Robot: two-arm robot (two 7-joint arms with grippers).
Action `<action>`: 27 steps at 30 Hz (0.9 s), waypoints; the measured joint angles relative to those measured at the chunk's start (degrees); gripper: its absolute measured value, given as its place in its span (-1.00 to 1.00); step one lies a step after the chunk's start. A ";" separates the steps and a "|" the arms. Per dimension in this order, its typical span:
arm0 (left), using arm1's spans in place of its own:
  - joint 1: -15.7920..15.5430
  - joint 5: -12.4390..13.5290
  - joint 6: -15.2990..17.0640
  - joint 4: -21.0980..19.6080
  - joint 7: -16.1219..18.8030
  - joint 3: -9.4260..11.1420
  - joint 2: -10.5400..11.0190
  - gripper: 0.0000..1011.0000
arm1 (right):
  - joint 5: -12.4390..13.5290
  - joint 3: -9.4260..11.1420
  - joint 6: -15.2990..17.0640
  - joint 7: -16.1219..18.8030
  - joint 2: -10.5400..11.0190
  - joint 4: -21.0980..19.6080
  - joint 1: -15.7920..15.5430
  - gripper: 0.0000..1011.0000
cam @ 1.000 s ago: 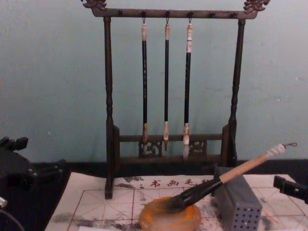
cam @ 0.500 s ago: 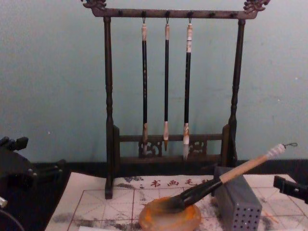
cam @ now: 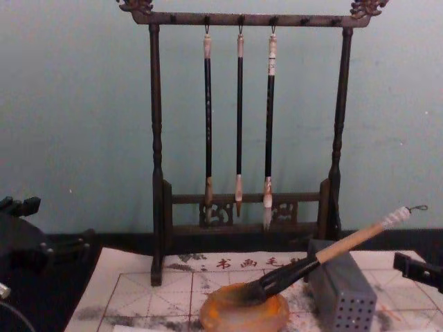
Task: Pick up the brush from the inkstone, write on the paper, then place the brush back to its original position.
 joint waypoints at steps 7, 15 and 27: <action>0.00 0.00 0.00 0.00 0.00 0.00 0.00 0.98 | 0.00 0.00 0.00 0.00 0.00 0.00 0.00 0.98; 0.00 0.00 0.00 0.00 0.00 0.00 0.00 0.98 | 0.00 0.00 0.00 0.00 0.00 0.00 0.00 0.98; 0.00 0.00 0.00 0.00 0.00 0.00 0.00 0.98 | 0.00 0.00 0.00 0.00 0.00 0.00 0.00 0.98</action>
